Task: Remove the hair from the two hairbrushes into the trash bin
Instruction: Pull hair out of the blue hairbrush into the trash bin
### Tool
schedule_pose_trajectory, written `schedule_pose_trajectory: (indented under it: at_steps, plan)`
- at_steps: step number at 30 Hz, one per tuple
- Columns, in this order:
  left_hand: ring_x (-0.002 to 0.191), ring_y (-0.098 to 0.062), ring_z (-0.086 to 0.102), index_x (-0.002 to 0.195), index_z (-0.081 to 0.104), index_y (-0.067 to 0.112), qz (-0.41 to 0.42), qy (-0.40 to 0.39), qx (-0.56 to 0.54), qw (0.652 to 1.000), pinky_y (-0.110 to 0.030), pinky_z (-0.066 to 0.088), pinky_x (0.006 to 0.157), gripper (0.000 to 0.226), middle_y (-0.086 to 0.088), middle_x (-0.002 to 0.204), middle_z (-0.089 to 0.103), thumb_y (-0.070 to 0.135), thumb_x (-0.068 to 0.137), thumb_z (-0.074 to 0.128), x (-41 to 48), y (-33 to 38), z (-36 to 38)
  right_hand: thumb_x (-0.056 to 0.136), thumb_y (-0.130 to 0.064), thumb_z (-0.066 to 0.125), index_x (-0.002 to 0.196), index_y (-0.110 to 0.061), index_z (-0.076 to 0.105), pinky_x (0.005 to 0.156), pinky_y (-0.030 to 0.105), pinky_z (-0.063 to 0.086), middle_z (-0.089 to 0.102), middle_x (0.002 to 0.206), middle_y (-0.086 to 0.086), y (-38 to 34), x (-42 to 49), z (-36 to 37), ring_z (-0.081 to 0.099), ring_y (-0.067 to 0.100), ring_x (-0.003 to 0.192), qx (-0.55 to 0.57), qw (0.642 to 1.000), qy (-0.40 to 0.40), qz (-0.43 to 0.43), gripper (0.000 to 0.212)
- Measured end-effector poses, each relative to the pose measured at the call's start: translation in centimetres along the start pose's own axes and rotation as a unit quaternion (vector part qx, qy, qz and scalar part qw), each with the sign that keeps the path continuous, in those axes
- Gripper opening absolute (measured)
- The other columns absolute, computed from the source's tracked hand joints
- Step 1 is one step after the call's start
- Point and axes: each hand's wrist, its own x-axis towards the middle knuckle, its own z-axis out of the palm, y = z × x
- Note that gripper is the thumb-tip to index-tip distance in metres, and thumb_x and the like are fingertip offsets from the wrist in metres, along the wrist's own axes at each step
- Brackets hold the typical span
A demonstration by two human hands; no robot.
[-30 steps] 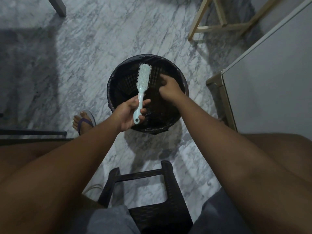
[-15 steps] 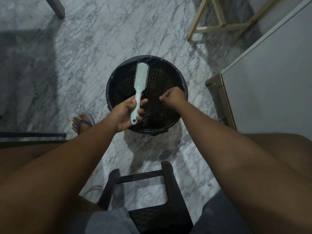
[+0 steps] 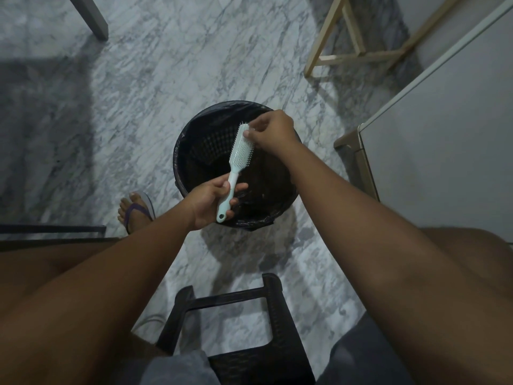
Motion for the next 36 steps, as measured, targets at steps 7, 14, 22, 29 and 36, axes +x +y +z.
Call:
schedule_pose_trajectory:
  at_steps: [7,14,22,29,36]
  plan:
    - [0.065,-0.014,0.053,0.146,0.048,0.02,-0.012,-0.018,-0.037,0.999,-0.028,0.048,0.053,0.042,-0.006,0.121,0.067,0.011,0.107,0.038,-0.4,-0.6,0.2,0.082,-0.013,0.079,0.082,-0.01,0.077,0.074,0.037,0.063,0.075,0.073,0.008,0.4,-0.1,-0.6,0.073,0.02,0.065,-0.004,0.999,0.028,-0.017,0.004]
    - [0.064,-0.013,0.051,0.149,0.045,0.018,0.003,-0.001,-0.065,0.998,-0.025,0.046,0.052,0.043,-0.005,0.12,0.067,0.013,0.107,0.038,-0.3,-0.5,0.2,0.092,-0.005,0.065,0.092,0.002,0.072,0.06,0.025,0.062,0.072,0.076,0.012,-2.1,-0.3,-2.6,0.069,0.016,0.061,0.159,0.979,0.113,-0.053,0.01]
    - [0.066,-0.013,0.052,0.149,0.045,0.02,0.021,0.009,-0.07,0.997,-0.026,0.047,0.052,0.043,-0.005,0.123,0.067,0.013,0.106,0.039,-0.1,-0.1,0.1,0.082,-0.006,0.073,0.097,-0.009,0.073,0.082,0.038,0.061,0.076,0.093,0.012,3.5,-0.2,-0.2,0.074,0.022,0.08,0.0,0.994,-0.011,0.112,0.015]
    - [0.067,-0.014,0.052,0.148,0.047,0.022,0.016,0.006,-0.061,0.998,-0.026,0.046,0.053,0.043,-0.006,0.127,0.065,0.013,0.107,0.039,-0.2,-0.1,0.4,0.085,-0.04,0.073,0.135,-0.008,0.056,0.088,0.037,0.06,0.069,0.116,0.008,2.2,-2.1,0.9,0.069,0.019,0.104,0.118,0.988,-0.055,0.084,0.063]
    - [0.067,-0.013,0.052,0.138,0.053,0.029,0.01,-0.003,-0.026,1.0,-0.028,0.046,0.057,0.038,-0.006,0.125,0.065,0.013,0.107,0.039,-0.3,-0.1,1.5,0.078,-0.023,0.083,0.083,-0.003,0.076,0.075,0.039,0.063,0.075,0.078,0.01,1.0,-0.9,1.5,0.073,0.022,0.07,0.0,0.999,-0.003,0.044,0.022]
